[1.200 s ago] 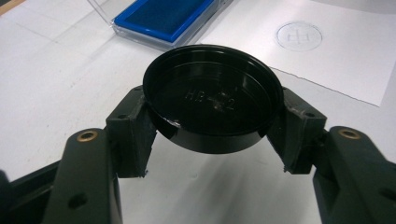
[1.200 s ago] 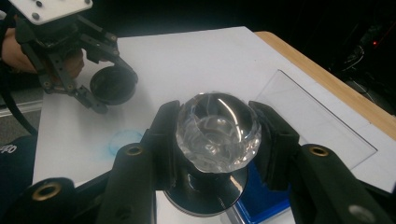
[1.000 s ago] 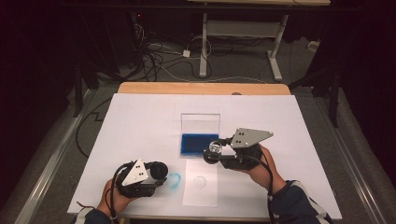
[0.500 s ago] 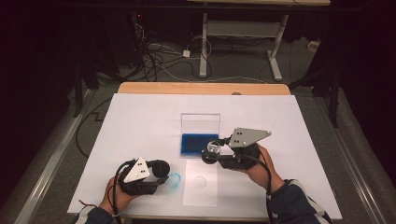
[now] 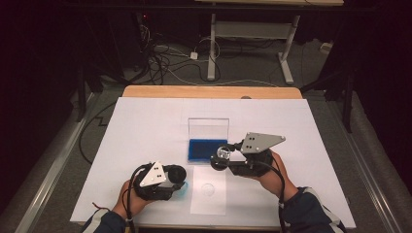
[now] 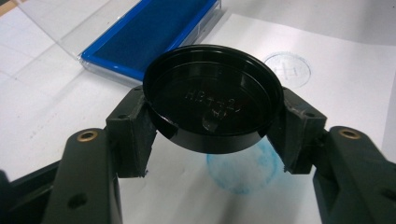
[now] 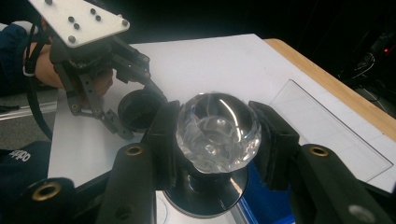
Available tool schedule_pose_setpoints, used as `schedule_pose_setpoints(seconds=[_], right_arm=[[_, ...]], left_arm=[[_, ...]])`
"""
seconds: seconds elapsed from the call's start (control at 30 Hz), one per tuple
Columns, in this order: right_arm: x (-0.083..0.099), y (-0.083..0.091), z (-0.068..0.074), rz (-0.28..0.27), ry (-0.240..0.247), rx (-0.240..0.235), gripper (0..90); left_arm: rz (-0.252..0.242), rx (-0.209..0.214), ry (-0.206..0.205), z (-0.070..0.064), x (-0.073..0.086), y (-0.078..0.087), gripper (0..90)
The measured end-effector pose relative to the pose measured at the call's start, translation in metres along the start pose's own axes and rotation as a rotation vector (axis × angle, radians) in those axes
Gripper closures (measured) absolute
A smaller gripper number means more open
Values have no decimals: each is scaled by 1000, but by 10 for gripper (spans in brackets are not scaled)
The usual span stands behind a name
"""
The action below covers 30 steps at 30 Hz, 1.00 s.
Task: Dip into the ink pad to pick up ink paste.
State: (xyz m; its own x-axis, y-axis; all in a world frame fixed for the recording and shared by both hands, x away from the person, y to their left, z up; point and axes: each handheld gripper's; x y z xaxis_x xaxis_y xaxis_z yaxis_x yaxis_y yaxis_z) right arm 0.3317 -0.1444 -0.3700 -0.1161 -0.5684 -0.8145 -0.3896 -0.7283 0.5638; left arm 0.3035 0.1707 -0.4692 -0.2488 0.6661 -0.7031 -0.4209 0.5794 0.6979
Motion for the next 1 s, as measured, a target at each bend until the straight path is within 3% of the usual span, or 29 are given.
schedule_pose_setpoints(seconds=[1.0], right_arm=[[-4,2,3,-12,6,-18,568]], left_arm=[[-8,38,-18,-5,-11,-8,364]])
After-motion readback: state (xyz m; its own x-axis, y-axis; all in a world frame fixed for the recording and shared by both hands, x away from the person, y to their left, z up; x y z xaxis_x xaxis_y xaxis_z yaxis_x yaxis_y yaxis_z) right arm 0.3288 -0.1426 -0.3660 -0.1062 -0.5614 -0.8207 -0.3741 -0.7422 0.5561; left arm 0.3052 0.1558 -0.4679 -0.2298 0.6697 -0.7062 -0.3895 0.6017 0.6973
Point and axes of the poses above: each handheld gripper's, and its own axes: y roughly backward along the jaws, x roughly out of its underside, z roughly to its left, and after that the axes turned 8 degrees about z, right-handed
